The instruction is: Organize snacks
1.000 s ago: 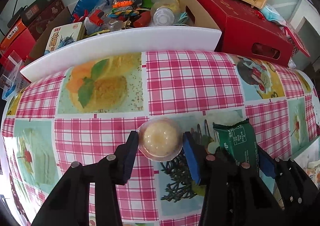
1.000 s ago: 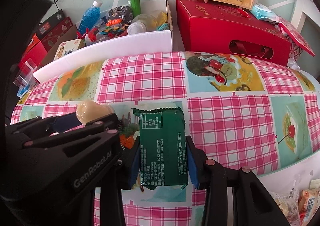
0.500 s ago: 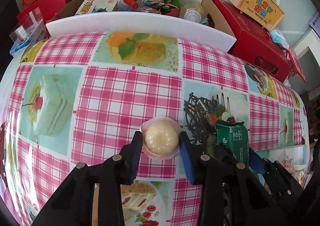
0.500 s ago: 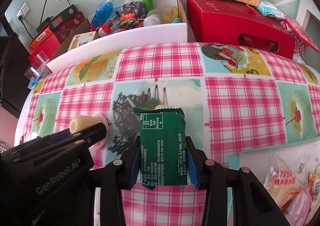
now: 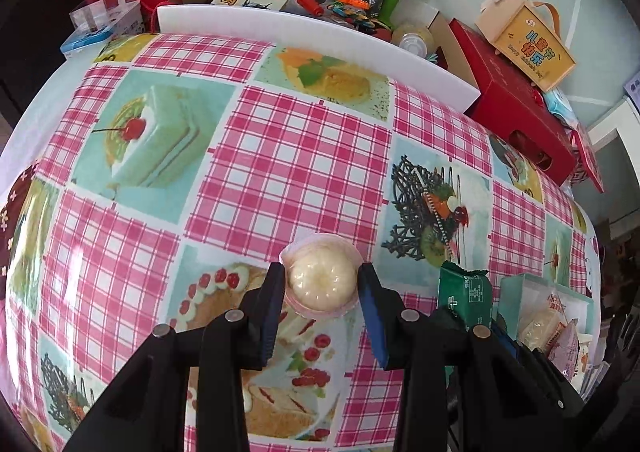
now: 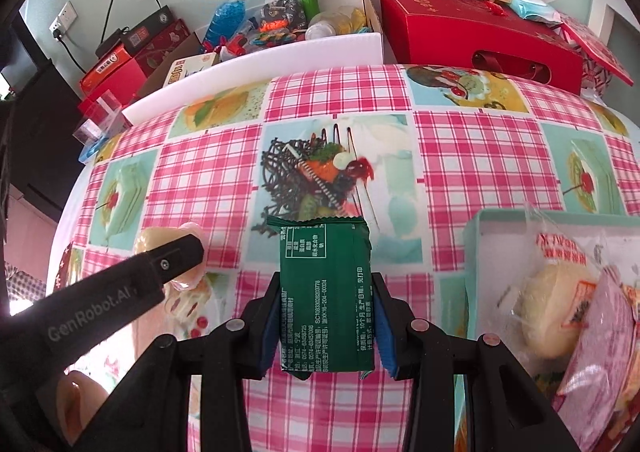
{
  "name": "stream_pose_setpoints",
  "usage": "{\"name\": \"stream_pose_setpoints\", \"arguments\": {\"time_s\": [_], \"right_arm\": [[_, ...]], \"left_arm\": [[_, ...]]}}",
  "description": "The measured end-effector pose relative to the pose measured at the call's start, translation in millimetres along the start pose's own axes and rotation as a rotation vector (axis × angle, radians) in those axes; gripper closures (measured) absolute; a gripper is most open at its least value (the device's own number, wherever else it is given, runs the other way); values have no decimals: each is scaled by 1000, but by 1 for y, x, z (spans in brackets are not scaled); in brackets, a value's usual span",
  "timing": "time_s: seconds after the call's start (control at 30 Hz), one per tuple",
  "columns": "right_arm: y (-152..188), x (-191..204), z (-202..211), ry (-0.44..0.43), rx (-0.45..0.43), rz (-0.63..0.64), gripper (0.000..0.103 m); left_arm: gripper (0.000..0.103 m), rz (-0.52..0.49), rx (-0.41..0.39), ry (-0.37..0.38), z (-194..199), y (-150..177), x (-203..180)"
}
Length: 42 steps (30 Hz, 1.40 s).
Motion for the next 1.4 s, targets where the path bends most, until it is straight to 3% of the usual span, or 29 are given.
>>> {"name": "stream_pose_setpoints", "arguments": {"time_s": [0.43,0.77,0.83,0.87,1.1,1.4], "right_arm": [[43,-18,44,0,-25,-19,60],[57,-52,85,0,-82,-77,61],[55,-58,92,-1,-100,-89,61],[53,-61,96,-2,-111,-96,60],[48,-84,106,8,-136,-135,60],[49,-94,89,0,-94,-166,61]], "left_arm": [[64,9,-63,28,72,51,-16],[66,-76,-110,64,87,48,-62],[78,-101,-110,82,89,50,-74],[96,-111,-109,92,89,51,-80],[96,-163,-88,106,83,59,-100],[96,-74,-46,76,61,51,-61]]}}
Point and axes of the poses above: each gripper's, at about its wrist camera, not at the fingertips, and z roughly against the way its jaws point, x to its left, y to its underside, the point moved 9 cm from there along -z, roughly the way its jaws point, and after that the axes turned 13 degrees about y, right-handed, at the moved point
